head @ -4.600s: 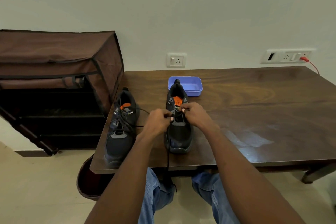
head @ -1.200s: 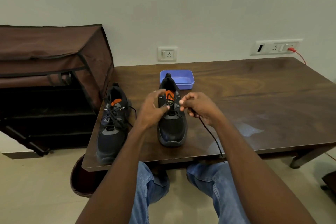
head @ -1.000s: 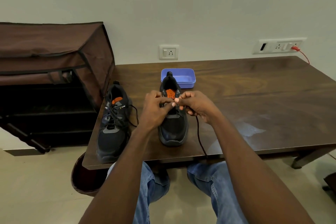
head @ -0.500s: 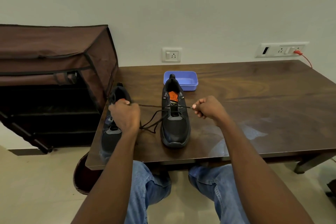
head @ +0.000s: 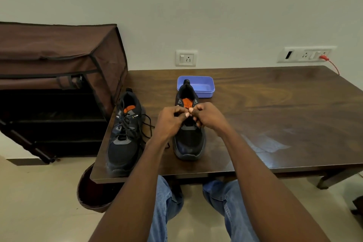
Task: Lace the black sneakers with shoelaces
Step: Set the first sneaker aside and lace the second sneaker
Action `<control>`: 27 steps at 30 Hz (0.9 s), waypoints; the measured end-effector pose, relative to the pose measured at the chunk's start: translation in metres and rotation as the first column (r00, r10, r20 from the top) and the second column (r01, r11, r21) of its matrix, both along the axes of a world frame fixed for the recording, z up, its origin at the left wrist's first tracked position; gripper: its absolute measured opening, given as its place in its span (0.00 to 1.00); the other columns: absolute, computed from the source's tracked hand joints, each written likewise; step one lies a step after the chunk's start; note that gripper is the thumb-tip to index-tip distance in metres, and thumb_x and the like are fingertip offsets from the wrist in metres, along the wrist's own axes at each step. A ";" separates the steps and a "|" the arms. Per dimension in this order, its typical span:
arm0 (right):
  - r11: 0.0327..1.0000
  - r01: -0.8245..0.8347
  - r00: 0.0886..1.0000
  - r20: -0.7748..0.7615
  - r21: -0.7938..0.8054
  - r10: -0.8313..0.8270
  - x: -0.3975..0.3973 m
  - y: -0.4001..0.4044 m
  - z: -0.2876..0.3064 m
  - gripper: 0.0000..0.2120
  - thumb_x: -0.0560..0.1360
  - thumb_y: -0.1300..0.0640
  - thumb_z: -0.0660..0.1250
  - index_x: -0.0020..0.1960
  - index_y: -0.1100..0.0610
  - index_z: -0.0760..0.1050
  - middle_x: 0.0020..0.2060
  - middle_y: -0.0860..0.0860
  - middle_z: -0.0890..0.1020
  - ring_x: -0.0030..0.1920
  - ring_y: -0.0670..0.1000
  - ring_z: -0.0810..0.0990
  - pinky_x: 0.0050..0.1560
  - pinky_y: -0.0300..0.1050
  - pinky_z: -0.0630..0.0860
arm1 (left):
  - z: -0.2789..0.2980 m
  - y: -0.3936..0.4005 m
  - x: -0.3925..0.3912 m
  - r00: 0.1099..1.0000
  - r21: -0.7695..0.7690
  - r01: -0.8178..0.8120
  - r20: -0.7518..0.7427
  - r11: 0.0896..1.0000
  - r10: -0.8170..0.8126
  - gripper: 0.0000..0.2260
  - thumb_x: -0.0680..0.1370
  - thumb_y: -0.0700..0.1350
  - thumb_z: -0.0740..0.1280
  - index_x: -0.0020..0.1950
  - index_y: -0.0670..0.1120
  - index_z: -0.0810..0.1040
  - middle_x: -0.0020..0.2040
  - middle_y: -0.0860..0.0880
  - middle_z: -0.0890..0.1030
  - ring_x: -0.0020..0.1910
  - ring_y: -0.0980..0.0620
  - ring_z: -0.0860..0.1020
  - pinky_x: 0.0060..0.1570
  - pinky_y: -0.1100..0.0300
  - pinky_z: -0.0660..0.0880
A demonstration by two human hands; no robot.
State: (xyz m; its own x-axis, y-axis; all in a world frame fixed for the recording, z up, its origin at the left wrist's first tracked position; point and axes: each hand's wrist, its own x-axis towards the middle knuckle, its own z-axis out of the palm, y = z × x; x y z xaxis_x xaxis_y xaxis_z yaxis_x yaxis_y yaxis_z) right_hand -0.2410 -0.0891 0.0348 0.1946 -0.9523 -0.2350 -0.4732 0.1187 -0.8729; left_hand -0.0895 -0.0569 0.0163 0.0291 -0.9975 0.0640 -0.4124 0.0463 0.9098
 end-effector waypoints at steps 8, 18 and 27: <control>0.953 0.304 0.952 0.026 -0.007 -0.303 -0.001 -0.009 -0.019 0.15 0.81 0.61 0.61 0.35 0.57 0.74 0.33 0.54 0.77 0.32 0.51 0.74 0.33 0.46 0.73 | -0.010 -0.006 -0.013 0.983 -0.017 -0.080 0.163 0.997 0.082 0.07 0.81 0.42 0.66 0.56 0.47 0.83 0.51 0.51 0.83 0.50 0.55 0.80 0.50 0.60 0.76; 0.972 0.215 0.928 -0.331 0.092 -0.174 -0.005 -0.020 -0.042 0.10 0.78 0.55 0.68 0.53 0.62 0.78 0.46 0.57 0.79 0.45 0.55 0.78 0.38 0.46 0.70 | -0.014 -0.015 -0.027 0.685 -0.123 -0.054 0.718 0.991 0.127 0.10 0.78 0.46 0.67 0.57 0.45 0.82 0.58 0.46 0.69 0.57 0.48 0.67 0.59 0.53 0.68; 0.973 0.221 0.930 -0.315 0.061 -0.191 -0.011 -0.025 -0.053 0.08 0.77 0.55 0.70 0.46 0.58 0.73 0.44 0.55 0.78 0.44 0.53 0.75 0.38 0.45 0.69 | -0.024 -0.021 -0.022 0.900 0.109 -0.065 0.435 0.992 0.011 0.05 0.80 0.46 0.66 0.49 0.50 0.82 0.64 0.50 0.62 0.62 0.47 0.61 0.60 0.57 0.55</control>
